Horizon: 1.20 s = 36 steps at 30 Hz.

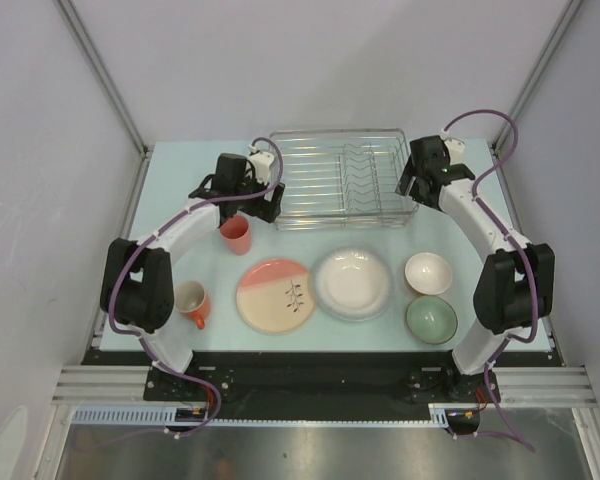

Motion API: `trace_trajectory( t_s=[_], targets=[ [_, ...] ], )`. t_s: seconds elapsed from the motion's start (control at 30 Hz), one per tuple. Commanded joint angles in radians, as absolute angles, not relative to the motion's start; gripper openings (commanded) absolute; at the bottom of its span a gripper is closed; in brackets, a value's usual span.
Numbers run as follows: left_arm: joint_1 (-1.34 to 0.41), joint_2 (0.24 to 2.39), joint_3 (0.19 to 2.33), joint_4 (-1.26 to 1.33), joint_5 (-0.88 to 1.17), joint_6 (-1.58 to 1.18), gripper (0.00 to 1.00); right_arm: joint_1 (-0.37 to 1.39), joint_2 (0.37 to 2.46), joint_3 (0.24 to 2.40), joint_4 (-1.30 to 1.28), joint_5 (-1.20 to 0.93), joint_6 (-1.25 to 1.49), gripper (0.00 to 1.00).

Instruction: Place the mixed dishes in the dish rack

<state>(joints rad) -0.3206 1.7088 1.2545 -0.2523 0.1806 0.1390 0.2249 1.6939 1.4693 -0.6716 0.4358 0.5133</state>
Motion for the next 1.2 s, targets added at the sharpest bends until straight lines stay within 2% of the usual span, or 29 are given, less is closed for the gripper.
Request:
trace_trajectory(
  t_s=[0.0, 0.33, 0.43, 0.8, 1.17],
  targets=[
    [-0.331, 1.674, 1.273, -0.284, 0.150, 0.149, 1.00, 0.227, 1.596, 1.447, -0.706, 0.530, 0.549, 1.00],
    [-0.327, 1.670, 1.575, -0.382, 0.195, 0.080, 1.00, 0.258, 1.246, 1.148, -0.868, 0.609, 0.800, 1.00],
    [-0.327, 1.671, 1.605, -0.388, 0.204, 0.068, 1.00, 0.279, 1.198, 1.086, -0.942, 0.617, 0.880, 1.00],
    [-0.327, 1.635, 1.589, -0.390, 0.248, 0.058, 1.00, 0.322, 1.137, 0.865, -1.000, 0.664, 1.150, 0.96],
    [-0.325, 1.614, 1.582, -0.390, 0.259, 0.058, 1.00, 0.272, 1.270, 0.790, -0.795, 0.649, 1.117, 0.93]
  ],
)
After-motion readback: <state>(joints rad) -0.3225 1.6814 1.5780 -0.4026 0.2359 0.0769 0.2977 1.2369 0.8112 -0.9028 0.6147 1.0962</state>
